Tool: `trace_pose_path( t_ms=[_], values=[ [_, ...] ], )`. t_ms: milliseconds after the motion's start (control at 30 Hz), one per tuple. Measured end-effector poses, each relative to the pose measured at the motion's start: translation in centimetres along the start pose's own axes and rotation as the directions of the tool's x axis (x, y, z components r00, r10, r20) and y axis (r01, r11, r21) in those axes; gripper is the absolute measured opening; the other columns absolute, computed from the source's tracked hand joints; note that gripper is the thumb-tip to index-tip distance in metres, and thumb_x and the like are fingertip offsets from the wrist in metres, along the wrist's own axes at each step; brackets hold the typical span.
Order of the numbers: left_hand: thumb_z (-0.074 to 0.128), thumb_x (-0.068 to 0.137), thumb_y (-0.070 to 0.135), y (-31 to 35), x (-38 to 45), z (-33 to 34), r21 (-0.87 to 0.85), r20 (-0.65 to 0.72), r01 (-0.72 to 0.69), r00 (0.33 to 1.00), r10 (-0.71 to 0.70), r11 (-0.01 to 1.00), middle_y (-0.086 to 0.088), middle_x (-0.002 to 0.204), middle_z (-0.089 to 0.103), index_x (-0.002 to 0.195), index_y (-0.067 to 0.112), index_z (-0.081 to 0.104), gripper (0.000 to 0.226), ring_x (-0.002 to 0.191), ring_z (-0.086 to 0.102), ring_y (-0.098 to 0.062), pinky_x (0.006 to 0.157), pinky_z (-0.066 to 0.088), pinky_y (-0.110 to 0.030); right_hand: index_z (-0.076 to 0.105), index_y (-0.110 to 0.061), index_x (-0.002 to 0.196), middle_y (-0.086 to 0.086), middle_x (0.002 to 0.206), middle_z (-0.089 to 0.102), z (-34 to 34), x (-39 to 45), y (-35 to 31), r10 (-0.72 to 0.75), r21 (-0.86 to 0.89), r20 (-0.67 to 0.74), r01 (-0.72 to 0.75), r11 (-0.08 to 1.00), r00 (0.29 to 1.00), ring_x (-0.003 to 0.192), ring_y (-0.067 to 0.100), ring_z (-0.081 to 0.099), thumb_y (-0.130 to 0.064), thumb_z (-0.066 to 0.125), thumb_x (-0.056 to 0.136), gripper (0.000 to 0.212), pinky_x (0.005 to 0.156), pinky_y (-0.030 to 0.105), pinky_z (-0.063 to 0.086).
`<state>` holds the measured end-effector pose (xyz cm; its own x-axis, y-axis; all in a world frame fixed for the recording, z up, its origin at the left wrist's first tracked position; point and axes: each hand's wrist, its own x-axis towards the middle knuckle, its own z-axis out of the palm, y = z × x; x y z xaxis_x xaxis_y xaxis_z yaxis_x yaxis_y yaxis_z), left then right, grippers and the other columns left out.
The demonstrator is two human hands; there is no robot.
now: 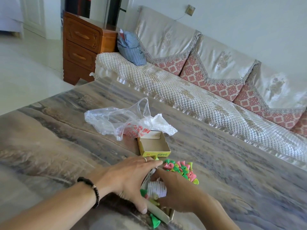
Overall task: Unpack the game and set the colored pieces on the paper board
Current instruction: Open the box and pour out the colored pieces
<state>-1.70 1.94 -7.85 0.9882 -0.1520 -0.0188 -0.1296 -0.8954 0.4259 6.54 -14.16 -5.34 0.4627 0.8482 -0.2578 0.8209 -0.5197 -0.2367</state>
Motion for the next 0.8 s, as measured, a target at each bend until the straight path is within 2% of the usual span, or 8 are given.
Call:
trace_pose_path(
  t_ms=[100,200,300,367,433,533,667,800],
  values=[
    [0.083,0.056,0.055,0.0,0.0,0.2,0.025,-0.015,0.025,1.0,-0.024,0.999,0.009,0.151,0.022,0.151,0.029,0.013,0.121,0.136,0.028,-0.011,0.108,0.023,-0.024,0.058,-0.026,0.111,-0.015,0.097,0.057,0.0,0.5,0.0,0.021,0.144,-0.064,-0.011,0.989,0.998,0.085,0.001,0.053,-0.023,0.071,0.077,0.037,0.069,0.009,0.041],
    [0.08,0.054,0.059,-0.3,-0.4,-0.1,0.034,-0.057,0.066,0.996,-0.064,0.997,0.01,0.136,0.03,0.143,0.033,0.025,0.108,0.124,0.038,-0.014,0.1,0.033,-0.026,0.061,-0.028,0.101,-0.01,0.079,0.061,-0.5,0.7,0.9,0.092,0.332,-0.144,-0.039,0.943,0.985,0.065,0.001,0.056,-0.019,0.072,0.073,0.031,0.063,0.023,0.051],
    [0.073,0.055,0.067,-0.5,-1.1,-0.5,0.1,-0.107,0.168,0.982,-0.158,0.981,0.008,0.129,0.032,0.14,0.029,0.029,0.104,0.114,0.041,-0.017,0.096,0.035,-0.028,0.059,-0.025,0.111,-0.001,0.084,0.067,-2.2,0.7,2.9,0.296,0.483,-0.276,-0.135,0.865,0.914,0.061,0.012,0.066,-0.014,0.071,0.079,0.036,0.059,0.035,0.056],
    [0.067,0.053,0.074,-0.7,-1.6,-0.4,0.137,-0.149,0.225,0.967,-0.204,0.965,0.007,0.129,0.032,0.142,0.027,0.027,0.108,0.112,0.041,-0.018,0.097,0.034,-0.03,0.055,-0.022,0.125,-0.003,0.097,0.064,-3.1,0.8,4.3,0.401,0.44,-0.301,-0.247,0.863,0.865,0.073,0.014,0.066,-0.02,0.072,0.082,0.047,0.061,0.031,0.055],
    [0.062,0.052,0.078,-1.0,-1.9,-0.2,0.166,-0.136,0.234,0.967,-0.213,0.958,0.005,0.14,0.027,0.149,0.026,0.016,0.119,0.124,0.034,-0.017,0.104,0.028,-0.032,0.047,-0.024,0.135,-0.008,0.11,0.055,-3.3,0.7,4.9,0.419,0.241,-0.346,-0.352,0.904,0.839,0.082,0.008,0.06,-0.033,0.069,0.084,0.056,0.07,0.025,0.049],
    [0.062,0.057,0.073,-1.6,-2.4,-0.1,0.177,-0.084,0.221,0.974,-0.209,0.959,0.003,0.153,0.016,0.152,0.024,0.0,0.124,0.139,0.018,-0.013,0.112,0.017,-0.034,0.06,-0.025,0.119,-0.014,0.102,0.057,-3.3,0.2,2.9,0.26,0.147,-0.464,-0.216,0.965,0.847,0.078,0.001,0.057,-0.032,0.066,0.086,0.034,0.073,0.019,0.047],
    [0.062,0.059,0.073,-1.8,-2.7,-0.3,0.146,-0.078,0.216,0.975,-0.207,0.965,0.006,0.151,0.02,0.152,0.024,0.004,0.12,0.139,0.02,-0.011,0.113,0.018,-0.034,0.06,-0.032,0.113,-0.015,0.094,0.06,-2.2,0.7,-1.7,0.017,0.072,-0.203,-0.003,0.997,0.979,0.083,0.004,0.056,-0.047,0.064,0.084,0.033,0.077,0.024,0.046],
    [0.062,0.059,0.072,-1.7,-2.9,-0.2,0.13,-0.094,0.211,0.975,-0.2,0.969,0.007,0.149,0.022,0.152,0.025,0.008,0.117,0.137,0.022,-0.011,0.112,0.019,-0.032,0.06,-0.026,0.118,-0.007,0.1,0.06,-0.9,2.5,-3.5,-0.011,-0.026,-0.065,0.009,1.0,0.998,0.092,0.013,0.054,-0.048,0.068,0.079,0.045,0.076,0.026,0.04]
  ],
)
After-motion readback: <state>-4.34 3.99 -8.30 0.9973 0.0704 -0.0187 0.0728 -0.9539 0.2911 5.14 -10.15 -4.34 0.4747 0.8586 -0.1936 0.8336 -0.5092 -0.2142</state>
